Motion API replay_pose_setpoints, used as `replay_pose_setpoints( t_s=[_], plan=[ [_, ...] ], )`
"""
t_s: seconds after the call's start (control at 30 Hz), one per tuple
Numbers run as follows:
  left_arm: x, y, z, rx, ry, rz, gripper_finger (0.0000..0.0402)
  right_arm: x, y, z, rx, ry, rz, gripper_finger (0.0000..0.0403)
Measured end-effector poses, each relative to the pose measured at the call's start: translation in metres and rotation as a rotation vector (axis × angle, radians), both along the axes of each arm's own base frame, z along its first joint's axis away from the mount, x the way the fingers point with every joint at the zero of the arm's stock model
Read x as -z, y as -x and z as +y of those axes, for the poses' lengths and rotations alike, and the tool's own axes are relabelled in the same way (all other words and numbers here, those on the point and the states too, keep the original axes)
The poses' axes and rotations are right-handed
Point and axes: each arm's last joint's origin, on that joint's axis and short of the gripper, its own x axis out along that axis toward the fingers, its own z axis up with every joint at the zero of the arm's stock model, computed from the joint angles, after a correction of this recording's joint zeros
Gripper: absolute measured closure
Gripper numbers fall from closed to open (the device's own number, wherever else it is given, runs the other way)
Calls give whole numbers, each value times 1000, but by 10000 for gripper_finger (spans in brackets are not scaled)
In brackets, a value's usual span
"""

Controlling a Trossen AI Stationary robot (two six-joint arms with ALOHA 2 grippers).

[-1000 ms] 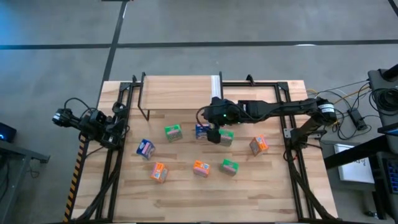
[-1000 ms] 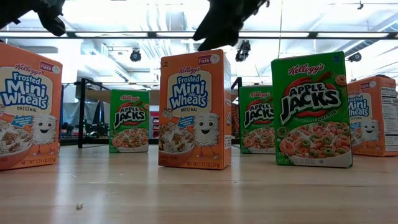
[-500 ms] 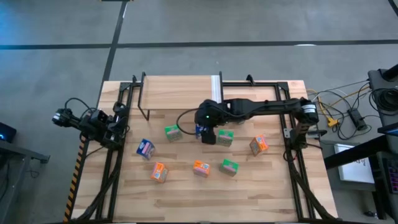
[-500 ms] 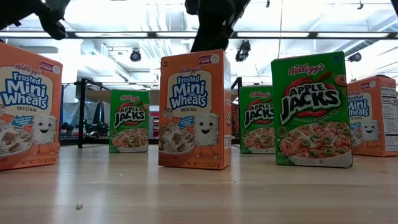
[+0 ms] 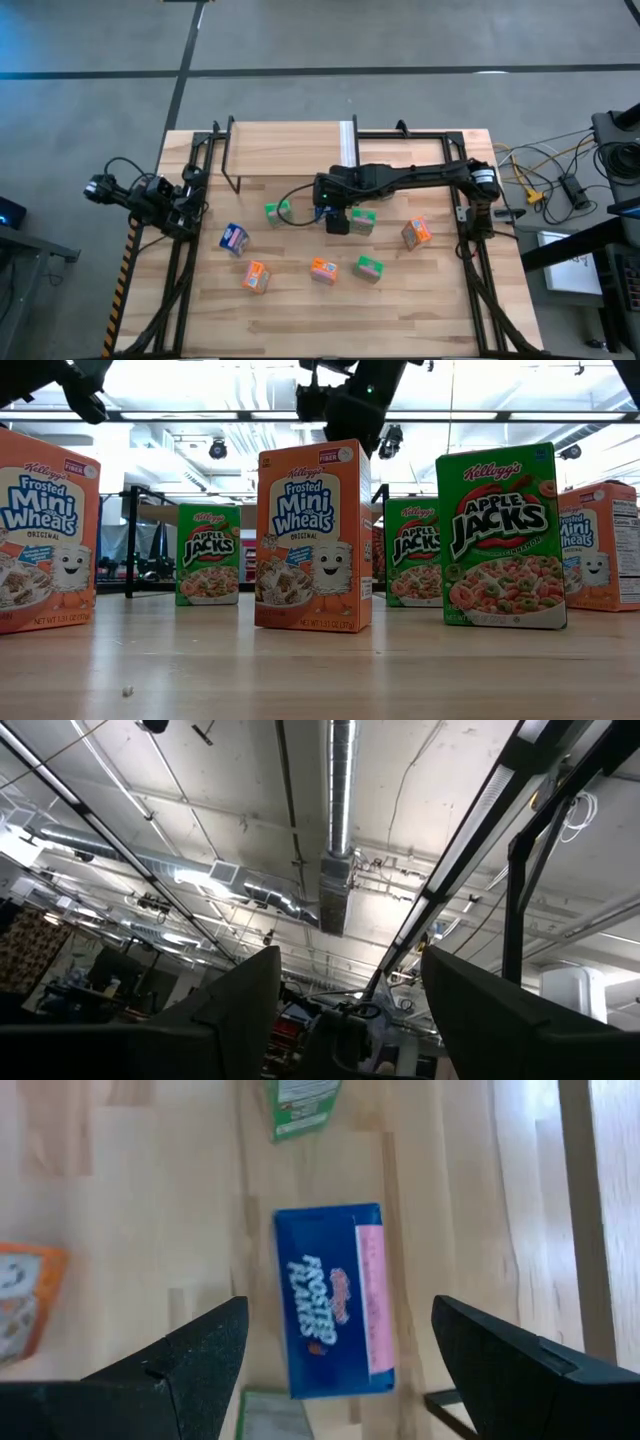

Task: Stack cereal on shelf
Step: Put the center blue cereal box on the shelf

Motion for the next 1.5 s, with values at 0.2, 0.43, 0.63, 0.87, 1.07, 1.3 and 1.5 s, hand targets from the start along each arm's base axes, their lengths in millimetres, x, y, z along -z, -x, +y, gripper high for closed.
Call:
replay_pose_setpoints(
  t_s=[0.2, 0.43, 0.63, 0.87, 1.07, 1.3, 1.5],
  plan=[
    [0, 0, 0, -2, -2, 0, 175, 8, -2, 0, -16, 7, 33, 99],
    [0, 0, 0, -2, -2, 1, 175, 13, -5, 0, -34, 13, 46, 100],
    [0, 0, 0, -1, -3, 0, 175, 15, -5, 0, -37, 13, 53, 130],
    [0, 0, 0, -1, -3, 0, 175, 15, -4, 0, -39, -2, 52, 183],
    [0, 0, 0, -1, -3, 0, 175, 20, -3, 0, -30, -9, 61, 197],
    [0, 0, 0, -1, -3, 0, 175, 22, -4, 0, -31, -9, 50, 208],
    [0, 0, 0, -1, -3, -1, 175, 22, -4, 0, -31, -9, 50, 245]
  ],
)
